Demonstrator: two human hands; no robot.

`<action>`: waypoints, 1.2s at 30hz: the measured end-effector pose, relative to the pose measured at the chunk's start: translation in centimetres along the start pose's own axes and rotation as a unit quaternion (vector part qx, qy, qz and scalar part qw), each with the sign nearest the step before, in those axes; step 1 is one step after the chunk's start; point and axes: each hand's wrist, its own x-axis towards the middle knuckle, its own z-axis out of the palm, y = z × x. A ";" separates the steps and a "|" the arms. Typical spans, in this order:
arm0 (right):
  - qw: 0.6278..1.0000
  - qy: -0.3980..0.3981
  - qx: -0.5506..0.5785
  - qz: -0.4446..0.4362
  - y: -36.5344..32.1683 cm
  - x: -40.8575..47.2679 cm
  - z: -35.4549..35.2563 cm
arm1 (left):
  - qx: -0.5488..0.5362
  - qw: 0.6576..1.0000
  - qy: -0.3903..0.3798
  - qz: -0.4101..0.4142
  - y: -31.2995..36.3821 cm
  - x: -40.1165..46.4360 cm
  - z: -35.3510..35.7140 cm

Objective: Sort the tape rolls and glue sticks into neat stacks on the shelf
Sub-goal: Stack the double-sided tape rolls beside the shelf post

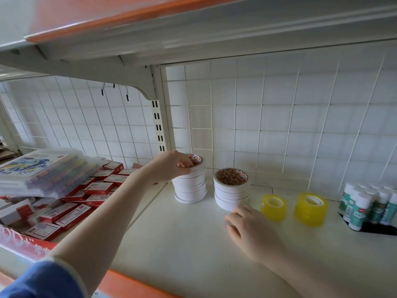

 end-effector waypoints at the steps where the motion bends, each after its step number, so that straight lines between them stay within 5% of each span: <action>1: 1.000 0.001 -0.001 0.001 0.0 0.0 0.0 | 0.004 1.000 0.004 -0.001 0.0 0.0 0.1; 6: 1.000 -0.001 -0.004 0.002 -0.1 -0.2 -0.2 | 0.043 0.998 0.034 0.015 0.2 -0.9 0.7; 15: 0.997 -0.038 -0.068 -0.028 1.6 -1.0 -3.8 | 0.069 0.953 0.293 0.031 2.4 -5.5 3.9; 26: 0.990 -0.028 -0.134 0.039 7.8 -9.2 -12.9 | 0.016 0.966 0.260 0.002 12.1 -9.7 9.9; 36: 0.976 0.003 -0.162 0.145 21.3 -22.0 -24.3 | 0.015 0.973 0.229 -0.012 30.4 -8.8 16.5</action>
